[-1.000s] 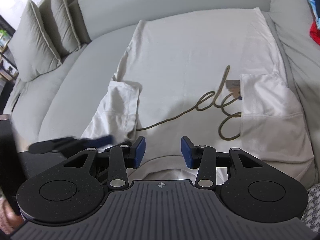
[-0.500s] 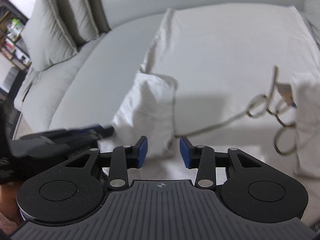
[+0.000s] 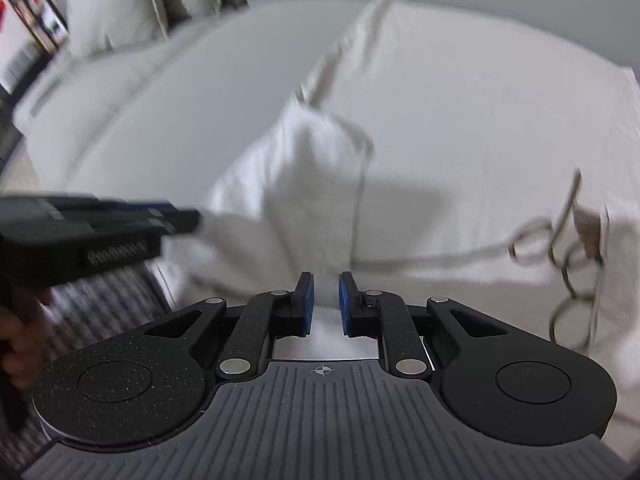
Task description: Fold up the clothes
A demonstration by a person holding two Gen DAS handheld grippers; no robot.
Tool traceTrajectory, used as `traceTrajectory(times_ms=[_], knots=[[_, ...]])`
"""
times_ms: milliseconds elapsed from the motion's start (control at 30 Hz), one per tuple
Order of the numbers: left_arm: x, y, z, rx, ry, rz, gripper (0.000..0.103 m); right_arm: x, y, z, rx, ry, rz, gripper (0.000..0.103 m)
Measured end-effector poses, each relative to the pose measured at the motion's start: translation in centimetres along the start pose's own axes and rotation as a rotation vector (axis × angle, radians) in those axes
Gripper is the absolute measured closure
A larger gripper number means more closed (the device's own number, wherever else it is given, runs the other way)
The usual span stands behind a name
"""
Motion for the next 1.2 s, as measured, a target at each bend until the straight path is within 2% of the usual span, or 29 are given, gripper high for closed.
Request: traceTrajectory(times_ms=[133, 167, 200, 267, 367, 433, 567, 667, 767, 900, 1000, 1033, 1200], knots=[[0.6, -2.1, 0.1, 0.045, 0.006, -0.030, 0.086, 2.6, -1.7, -1.2, 0.048, 0.048, 0.031, 0.085], [0.5, -2.7, -0.2, 0.044, 0.024, -0.048, 0.086, 3.1, -2.3, -1.5, 0.060, 0.060, 0.030, 0.085], [0.5, -3.4, -0.5, 0.048, 0.028, -0.074, 0.086, 3.5, -3.0, -1.8, 0.070, 0.071, 0.025, 0.089], [0.3, -4.6, -0.6, 0.060, 0.011, -0.123, 0.085, 4.1, -4.3, -1.8, 0.075, 0.067, 0.011, 0.090], [0.7, -5.0, 0.1, 0.100, -0.054, -0.148, 0.081, 4.1, -6.5, -1.2, 0.029, 0.068, -0.049, 0.093], [0.8, -4.5, 0.0, 0.114, -0.052, -0.131, 0.082, 3.8, -7.1, -0.8, 0.002, 0.087, -0.059, 0.096], [2.3, -2.6, 0.0, 0.001, 0.026, 0.027, 0.082, 3.9, -5.7, 0.0, 0.014, 0.097, -0.033, 0.092], [4.1, -3.0, 0.8, -0.085, 0.066, 0.086, 0.085, 4.9, -4.7, 0.6, 0.073, 0.060, 0.023, 0.092], [5.6, -5.2, 1.7, -0.101, 0.054, 0.066, 0.086, 6.9, -5.4, 0.5, 0.124, 0.047, 0.051, 0.092], [5.7, -9.0, 2.1, -0.111, 0.048, -0.043, 0.090, 7.8, -7.5, 0.8, 0.157, 0.039, 0.029, 0.092], [5.5, -10.9, 2.2, -0.079, 0.028, -0.088, 0.090, 7.9, -9.5, 1.5, 0.128, 0.044, -0.018, 0.098], [5.5, -11.0, 2.3, -0.071, 0.019, -0.086, 0.090, 7.8, -9.8, 1.6, 0.122, 0.053, -0.022, 0.101], [5.8, -10.0, 2.6, -0.037, 0.012, -0.063, 0.090, 7.6, -8.9, 2.3, 0.055, 0.072, -0.005, 0.102]])
Point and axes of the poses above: each gripper's, at about its wrist camera, not at the fingertips, and y roughly against the way its jaws point, z to its right, x to its top, the point moved 6 cm from there along -y, roughly the way its jaws point, and after that the axes turned 6 degrees about -y, right-handed, at the moved point
